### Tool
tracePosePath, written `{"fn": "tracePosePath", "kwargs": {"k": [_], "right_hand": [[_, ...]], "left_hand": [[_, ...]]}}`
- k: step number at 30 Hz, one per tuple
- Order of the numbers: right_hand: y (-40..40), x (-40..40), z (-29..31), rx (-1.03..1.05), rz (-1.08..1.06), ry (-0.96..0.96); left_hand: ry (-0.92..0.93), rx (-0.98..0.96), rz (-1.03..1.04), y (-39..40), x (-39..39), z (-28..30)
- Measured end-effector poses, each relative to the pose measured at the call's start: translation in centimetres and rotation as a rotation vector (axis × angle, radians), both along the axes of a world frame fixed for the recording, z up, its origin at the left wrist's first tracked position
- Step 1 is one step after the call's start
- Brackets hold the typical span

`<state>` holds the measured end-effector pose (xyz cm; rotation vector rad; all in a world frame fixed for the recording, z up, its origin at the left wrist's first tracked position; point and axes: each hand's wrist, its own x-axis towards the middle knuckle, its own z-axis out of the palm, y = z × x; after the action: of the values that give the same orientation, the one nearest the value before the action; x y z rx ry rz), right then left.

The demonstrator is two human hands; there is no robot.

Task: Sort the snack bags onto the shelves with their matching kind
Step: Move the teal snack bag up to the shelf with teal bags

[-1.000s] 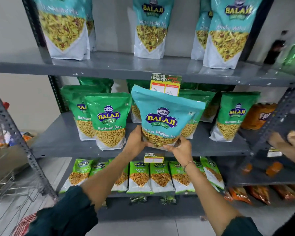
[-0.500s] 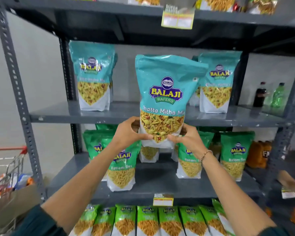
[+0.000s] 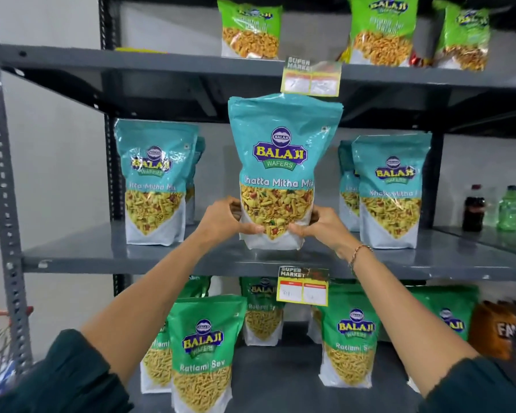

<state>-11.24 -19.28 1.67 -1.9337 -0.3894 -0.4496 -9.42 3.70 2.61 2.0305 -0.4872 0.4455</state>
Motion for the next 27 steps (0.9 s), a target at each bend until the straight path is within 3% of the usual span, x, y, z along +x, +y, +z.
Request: {"fn": "tracePosePath", "kwargs": {"k": [13,27], "right_hand": [[-3.6,9.6,-2.1,-0.038,0.002,0.102],[-3.6,10.7,-2.1,-0.050,0.075,0.137]], "left_hand": [[0.198,-0.143,-0.024,-3.7,9.6,-2.5],[0.209,-0.118,-0.046,-4.7,10.6,-2.9]]}}
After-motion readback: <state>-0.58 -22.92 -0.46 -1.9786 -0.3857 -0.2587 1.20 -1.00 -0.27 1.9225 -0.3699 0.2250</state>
